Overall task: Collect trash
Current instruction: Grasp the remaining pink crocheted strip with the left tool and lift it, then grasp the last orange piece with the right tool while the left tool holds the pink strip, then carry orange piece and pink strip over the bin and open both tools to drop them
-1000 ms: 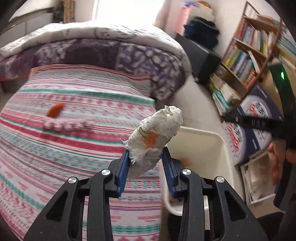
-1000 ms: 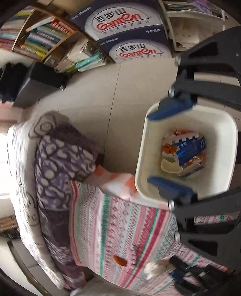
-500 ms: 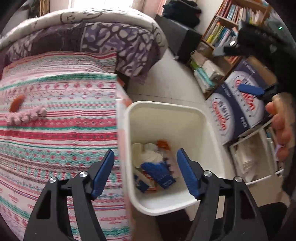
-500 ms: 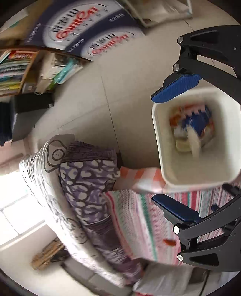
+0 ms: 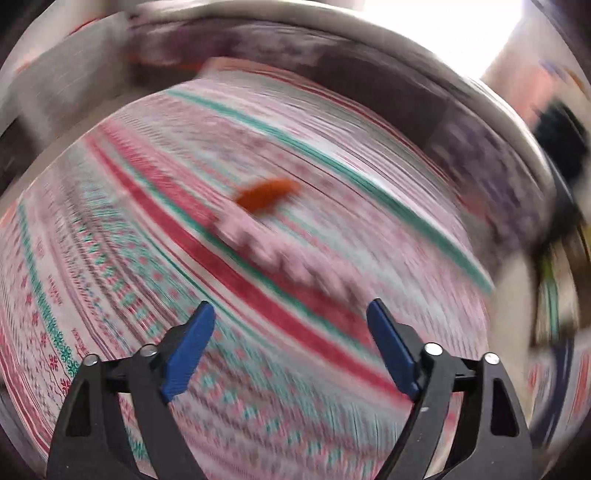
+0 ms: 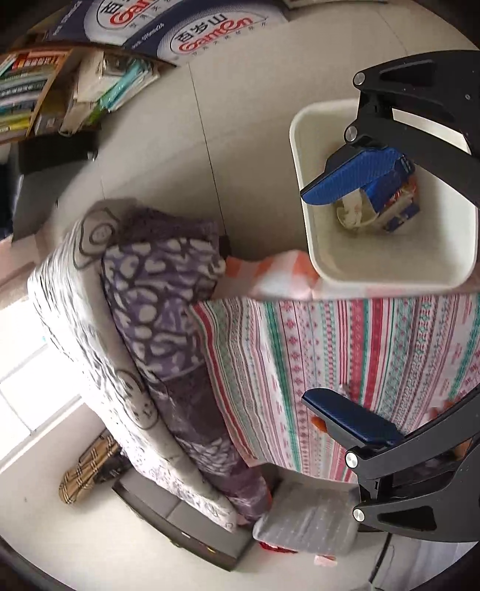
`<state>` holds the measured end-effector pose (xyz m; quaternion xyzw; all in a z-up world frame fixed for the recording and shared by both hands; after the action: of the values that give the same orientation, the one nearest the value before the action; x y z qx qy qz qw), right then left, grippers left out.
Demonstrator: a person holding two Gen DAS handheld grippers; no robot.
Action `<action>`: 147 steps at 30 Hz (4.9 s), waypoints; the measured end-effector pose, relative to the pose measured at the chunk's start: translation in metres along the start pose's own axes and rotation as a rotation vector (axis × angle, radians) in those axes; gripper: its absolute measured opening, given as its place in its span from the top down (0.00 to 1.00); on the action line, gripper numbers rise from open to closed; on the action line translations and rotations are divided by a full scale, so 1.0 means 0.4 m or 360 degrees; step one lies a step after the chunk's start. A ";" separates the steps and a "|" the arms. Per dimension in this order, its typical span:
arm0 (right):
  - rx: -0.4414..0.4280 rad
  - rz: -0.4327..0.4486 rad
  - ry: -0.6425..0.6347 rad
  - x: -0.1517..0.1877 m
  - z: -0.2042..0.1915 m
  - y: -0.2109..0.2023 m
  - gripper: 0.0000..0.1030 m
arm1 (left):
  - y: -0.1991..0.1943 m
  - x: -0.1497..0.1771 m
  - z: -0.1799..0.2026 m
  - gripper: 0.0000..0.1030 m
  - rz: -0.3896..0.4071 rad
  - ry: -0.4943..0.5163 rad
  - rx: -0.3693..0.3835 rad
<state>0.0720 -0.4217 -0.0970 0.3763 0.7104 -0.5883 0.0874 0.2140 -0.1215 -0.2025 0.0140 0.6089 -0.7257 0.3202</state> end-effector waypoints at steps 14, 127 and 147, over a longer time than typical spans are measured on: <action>-0.0139 -0.0031 -0.0004 -0.017 -0.063 0.019 0.07 | 0.136 -0.036 0.011 0.12 -0.0106 -0.0113 -0.0261; 0.0280 0.0153 -0.0467 0.122 -0.049 -0.078 0.78 | -0.457 0.063 -0.055 0.69 0.0389 0.0696 0.0520; 0.0678 0.0330 0.0061 0.115 0.274 -0.216 0.08 | -0.382 0.428 0.258 0.62 0.0006 0.1097 0.0857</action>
<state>-0.0503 -0.5027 -0.0884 0.4682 0.5294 -0.7055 0.0525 0.0422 -0.2821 -0.1124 0.3394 0.4692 -0.8109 0.0846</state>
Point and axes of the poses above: each gripper's, at about its wrist camera, not at the fingertips, and y roughly the way its jaws point, z to its right, x to its underside, the point moved 7 cm from there along y, roughly the way its jaws point, and after that the axes turned 15 degrees about -y, right-handed, at the moved point
